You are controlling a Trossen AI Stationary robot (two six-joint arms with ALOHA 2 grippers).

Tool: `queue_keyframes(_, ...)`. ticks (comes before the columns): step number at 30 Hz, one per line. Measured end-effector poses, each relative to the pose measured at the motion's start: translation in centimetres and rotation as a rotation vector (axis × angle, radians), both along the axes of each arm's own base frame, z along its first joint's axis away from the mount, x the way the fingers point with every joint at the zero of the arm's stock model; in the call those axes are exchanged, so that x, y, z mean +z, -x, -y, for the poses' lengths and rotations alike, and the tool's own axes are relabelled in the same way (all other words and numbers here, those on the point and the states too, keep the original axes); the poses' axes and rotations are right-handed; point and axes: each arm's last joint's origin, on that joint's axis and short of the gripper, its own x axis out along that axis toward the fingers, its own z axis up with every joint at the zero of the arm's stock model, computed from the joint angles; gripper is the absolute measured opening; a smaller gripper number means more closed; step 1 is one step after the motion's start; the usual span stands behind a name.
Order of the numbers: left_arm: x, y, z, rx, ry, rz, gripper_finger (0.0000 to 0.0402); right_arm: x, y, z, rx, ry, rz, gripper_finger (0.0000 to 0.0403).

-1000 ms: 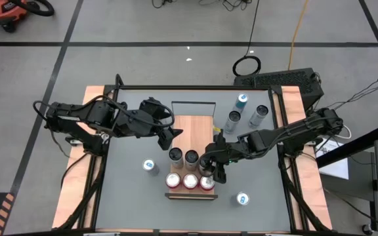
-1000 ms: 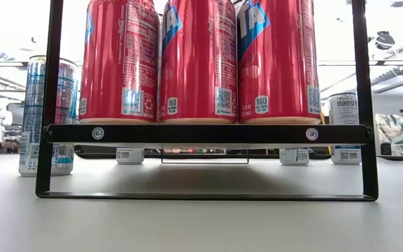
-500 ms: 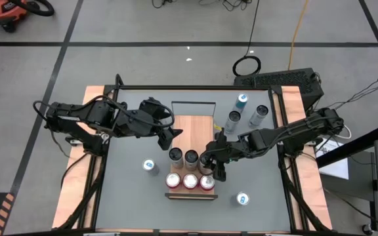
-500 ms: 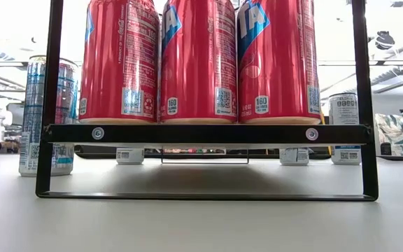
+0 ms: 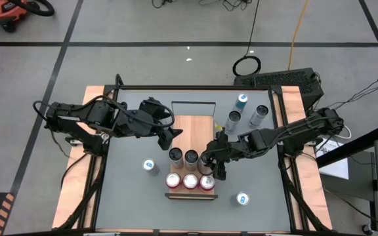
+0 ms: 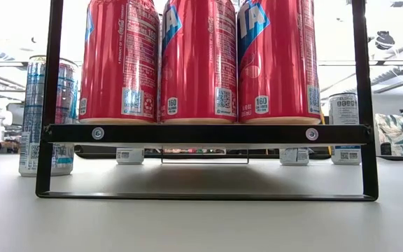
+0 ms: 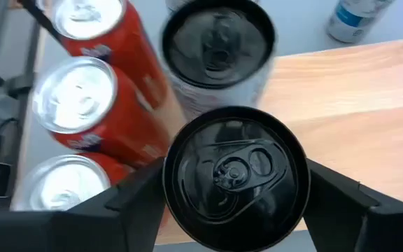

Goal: Sort soda cans
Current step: Put the white pink soda can on the shelf and align it with the other white pink soda cans, then put the left blue soda can on the shelf

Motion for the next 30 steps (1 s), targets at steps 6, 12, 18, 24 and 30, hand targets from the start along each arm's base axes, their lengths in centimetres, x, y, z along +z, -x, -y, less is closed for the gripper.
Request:
queue_keyframes(6,0.0,0.0,0.0,0.000,0.000,0.000,0.0393,-0.2,0.0,0.0,0.006,0.013,-0.009,0.0294)
queue_keyframes(12,0.0,0.0,0.0,0.000,0.000,0.000,0.0393,-0.1,-0.1,0.0,0.007,0.009,-0.001,0.0323)
queue_keyframes(18,0.0,0.0,0.0,0.000,0.000,0.000,0.0393,0.1,-0.2,-0.1,-0.006,-0.013,0.024,0.0342)
queue_keyframes(24,0.0,0.0,0.0,0.000,0.000,0.000,0.0393,0.6,0.1,0.0,-0.009,-0.022,0.046,0.0346)
queue_keyframes(30,-0.1,0.1,0.0,0.001,-0.001,-0.011,0.0393,2.5,1.4,0.4,-0.029,-0.062,0.107,0.0346)
